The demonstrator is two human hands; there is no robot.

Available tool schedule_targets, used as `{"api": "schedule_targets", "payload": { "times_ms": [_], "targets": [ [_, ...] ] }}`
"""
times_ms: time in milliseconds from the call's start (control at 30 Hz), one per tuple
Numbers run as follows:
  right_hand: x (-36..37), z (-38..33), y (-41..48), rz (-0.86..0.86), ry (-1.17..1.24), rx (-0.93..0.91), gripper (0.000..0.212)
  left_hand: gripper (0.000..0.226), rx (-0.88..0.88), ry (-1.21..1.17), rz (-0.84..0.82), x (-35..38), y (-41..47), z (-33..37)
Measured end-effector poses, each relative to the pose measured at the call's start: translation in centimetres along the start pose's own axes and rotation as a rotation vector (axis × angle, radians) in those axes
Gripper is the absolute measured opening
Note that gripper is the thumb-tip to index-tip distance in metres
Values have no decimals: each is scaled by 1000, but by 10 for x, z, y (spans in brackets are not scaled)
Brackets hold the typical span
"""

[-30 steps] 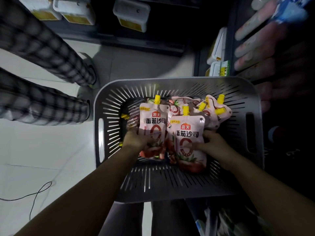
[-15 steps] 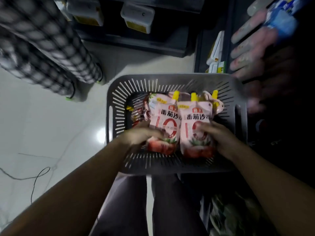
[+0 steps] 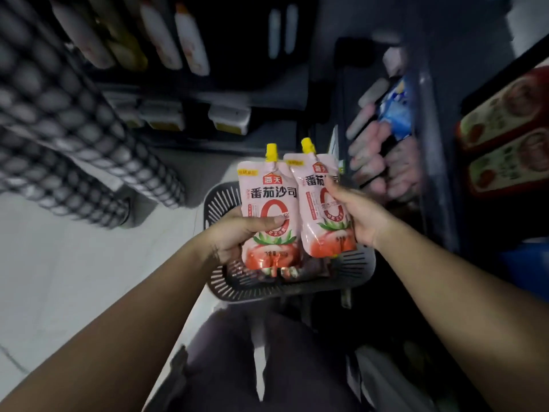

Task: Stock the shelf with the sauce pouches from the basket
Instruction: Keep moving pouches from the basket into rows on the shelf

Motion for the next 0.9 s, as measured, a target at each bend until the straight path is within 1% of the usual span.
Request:
{"api": "schedule_targets", "payload": {
  "times_ms": [67, 133, 167, 200, 300, 333, 433, 467, 500, 567, 667, 733, 767, 833, 867, 900],
  "targets": [
    [12, -17, -15, 23, -36, -99, 25, 44, 59, 71, -9, 10, -13, 24],
    [25, -31, -31, 61, -37, -189, 22, 35, 124, 102, -22, 22, -28, 48],
    [32, -37, -41, 76, -20, -228, 26, 30, 152, 116, -30, 29, -37, 59],
    [40, -44, -51, 103, 6, -274, 34, 25, 172, 137, -44, 34, -43, 69],
    [57, -58, -86, 185, 129, -414, 81, 14, 212, 215, -87, 53, -63, 99],
    [66, -61, -100, 197, 149, -437, 80, 12, 220, 233, -111, 60, -70, 106],
    [90, -65, -142, 210, 114, -499, 28, 14, 239, 272, -189, 84, -89, 122],
    [96, -66, -156, 219, 94, -537, 18, 18, 241, 288, -223, 92, -95, 126],
    [102, -66, -172, 235, 80, -590, 16, 23, 240, 305, -257, 102, -101, 129],
    [110, -64, -203, 286, 68, -692, 25, 26, 241, 342, -336, 123, -111, 134],
    [120, -54, -253, 362, 44, -802, 22, 32, 239, 417, -457, 160, -124, 134],
    [127, -46, -289, 423, 29, -856, 33, 34, 263, 452, -515, 188, -130, 130],
    [129, -41, -307, 468, 16, -878, 36, 31, 278, 463, -547, 202, -133, 127],
    [131, -31, -341, 540, 9, -915, 26, 23, 297, 483, -610, 232, -141, 118],
    [132, -25, -359, 572, 19, -932, 20, 22, 302, 494, -641, 246, -145, 113],
    [132, -18, -376, 610, 27, -946, 19, 25, 306, 505, -675, 261, -148, 107]
  ]
}}
Point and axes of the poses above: each hand's wrist, its own y-axis towards the middle knuckle, its own x-axis out of the palm, z = x × y, the point moved 6 cm from there along y, towards the middle knuckle, and after that the axes turned 14 degrees about -z, right-handed, at the moved point
